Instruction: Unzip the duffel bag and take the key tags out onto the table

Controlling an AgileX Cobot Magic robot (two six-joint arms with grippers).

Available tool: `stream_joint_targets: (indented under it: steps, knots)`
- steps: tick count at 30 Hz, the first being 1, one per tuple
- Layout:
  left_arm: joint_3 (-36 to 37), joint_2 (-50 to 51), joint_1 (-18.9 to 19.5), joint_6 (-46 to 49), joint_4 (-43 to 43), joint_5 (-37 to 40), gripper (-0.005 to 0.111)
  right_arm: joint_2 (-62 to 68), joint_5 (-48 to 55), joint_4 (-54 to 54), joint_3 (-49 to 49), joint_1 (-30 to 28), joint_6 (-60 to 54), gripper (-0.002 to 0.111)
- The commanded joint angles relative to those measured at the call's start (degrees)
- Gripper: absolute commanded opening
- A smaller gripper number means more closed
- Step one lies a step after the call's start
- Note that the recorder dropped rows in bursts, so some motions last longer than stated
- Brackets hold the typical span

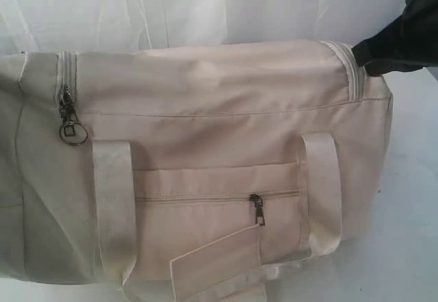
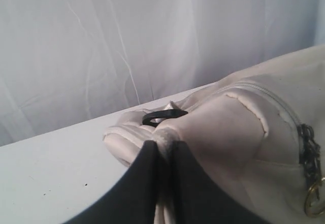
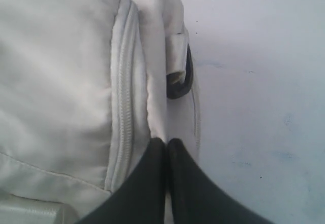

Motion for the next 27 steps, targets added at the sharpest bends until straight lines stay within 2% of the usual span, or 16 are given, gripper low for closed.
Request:
stream_joint_targets:
  steps: [1,3,5,7,10,12,14,18,20,23,27]
  knots:
    - [-2.2,-2.6,0.2,0.7,-1.9,5.7,0.000,-1.1,-4.2,-2.7,-1.2,-0.8,-0.2,0.000]
    - [-2.2,-3.2,0.2,0.7,-1.9,6.8,0.000,-1.1,-4.2,-3.9,-1.2,-0.8,-0.2,0.001]
    - [-2.2,-3.7,0.2,0.7,-1.9,8.1,0.000,-1.1,-4.2,-4.2,-1.2,-0.8,-0.2,0.008]
    - [-2.2,-4.0,0.2,0.7,-1.9,8.8,0.000,-1.1,-4.7,-3.6,-1.2,-0.8,-0.2,0.021]
    - [-2.2,-4.0,0.2,0.7,-1.9,8.4,0.000,-1.2,-6.1,-0.4,-1.2,-0.7,-0.2,0.054]
    - [-2.2,-4.0,0.2,0.7,-1.9,7.6,0.000,-1.4,-6.4,5.0,-1.2,0.1,-1.6,0.069]
    - [-2.2,-4.0,0.2,0.7,-1.9,7.1,0.000,-1.7,-5.0,12.0,-1.2,1.6,-9.3,0.068]
    - [-2.2,-4.0,0.2,0.7,-1.9,5.7,0.000,-1.4,1.3,29.9,-1.2,7.5,-32.5,0.057]
    - [-2.2,-4.0,0.2,0.7,-1.9,4.2,0.000,-0.7,2.8,34.2,-1.2,11.3,-39.7,0.053]
    - [-2.2,-4.0,0.2,0.7,-1.9,2.1,0.000,1.5,1.5,35.2,-1.2,17.7,-45.3,0.050]
    - [-2.2,-4.0,0.2,0.7,-1.9,2.1,0.000,5.9,-3.3,35.9,-1.2,25.2,-45.6,0.050]
